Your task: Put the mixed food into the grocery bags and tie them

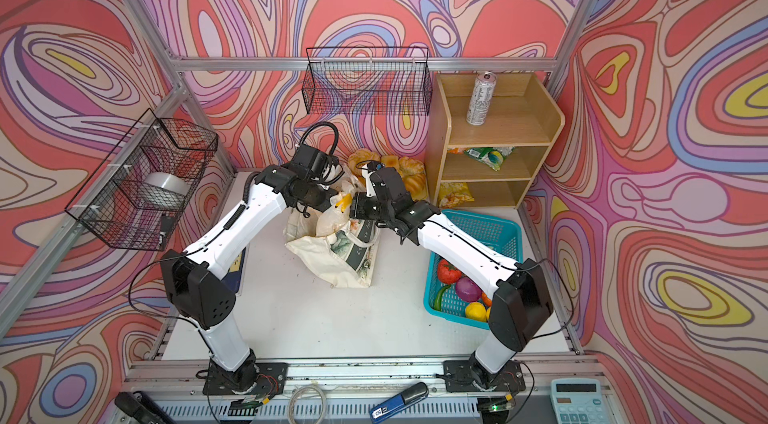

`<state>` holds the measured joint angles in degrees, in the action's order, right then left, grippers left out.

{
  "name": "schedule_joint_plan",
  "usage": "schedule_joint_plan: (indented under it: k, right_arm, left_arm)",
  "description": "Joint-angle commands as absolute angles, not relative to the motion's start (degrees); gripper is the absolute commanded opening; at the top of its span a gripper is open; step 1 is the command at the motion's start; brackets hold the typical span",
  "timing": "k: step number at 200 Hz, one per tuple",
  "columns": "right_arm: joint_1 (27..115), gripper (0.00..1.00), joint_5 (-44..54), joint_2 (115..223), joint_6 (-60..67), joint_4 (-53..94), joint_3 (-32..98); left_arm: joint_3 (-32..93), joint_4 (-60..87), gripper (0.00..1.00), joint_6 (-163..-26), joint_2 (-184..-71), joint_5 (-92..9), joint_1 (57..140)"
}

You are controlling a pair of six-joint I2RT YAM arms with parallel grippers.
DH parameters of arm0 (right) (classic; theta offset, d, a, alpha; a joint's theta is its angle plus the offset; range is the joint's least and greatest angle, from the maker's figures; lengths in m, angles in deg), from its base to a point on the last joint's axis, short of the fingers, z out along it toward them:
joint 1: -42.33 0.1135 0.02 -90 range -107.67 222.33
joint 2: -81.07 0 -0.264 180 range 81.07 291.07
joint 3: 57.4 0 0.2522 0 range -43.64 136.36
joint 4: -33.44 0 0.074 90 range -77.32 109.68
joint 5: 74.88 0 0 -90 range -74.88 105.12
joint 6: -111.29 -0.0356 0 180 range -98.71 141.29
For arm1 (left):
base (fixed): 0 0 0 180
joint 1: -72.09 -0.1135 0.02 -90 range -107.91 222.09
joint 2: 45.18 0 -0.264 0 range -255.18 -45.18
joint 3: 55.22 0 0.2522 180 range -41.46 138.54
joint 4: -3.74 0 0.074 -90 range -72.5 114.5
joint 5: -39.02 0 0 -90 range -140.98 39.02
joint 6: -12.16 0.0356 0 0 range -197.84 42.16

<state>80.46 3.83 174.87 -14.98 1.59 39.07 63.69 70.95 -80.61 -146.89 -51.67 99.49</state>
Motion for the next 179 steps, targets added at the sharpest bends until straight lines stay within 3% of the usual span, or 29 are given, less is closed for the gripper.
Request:
schedule_joint_plan:
  k: [1, 41, 79, 129, 149, 179]
  right_arm:
    - [80.59, 0.00, 5.04, 174.93, -14.63, 4.40, 38.81]
    - [79.48, 0.00, 5.70, 174.46, -14.19, 3.17, 38.20]
    - [77.87, 0.00, 9.12, 171.47, -13.56, -0.17, 36.69]
    - [73.67, 0.00, 9.49, 166.77, -12.63, -3.77, 33.36]
    - [72.25, 0.19, 9.13, 164.74, -12.78, -4.68, 31.79]
    - [70.27, 0.64, 9.57, 160.68, -12.29, -7.54, 31.53]
  left_arm:
    - [65.89, 74.04, 1.00, -79.93, -144.54, -47.91, 100.33]
    - [64.70, 75.86, 1.00, -79.71, -145.60, -55.13, 100.78]
    - [60.81, 69.88, 1.00, -81.29, -139.74, -61.09, 101.00]
    - [61.82, 63.32, 1.00, -83.48, -132.55, -57.18, 103.63]
    - [62.41, 62.50, 1.00, -84.82, -131.40, -55.05, 104.12]
    - [60.21, 59.53, 1.00, -85.06, -128.60, -56.94, 104.17]
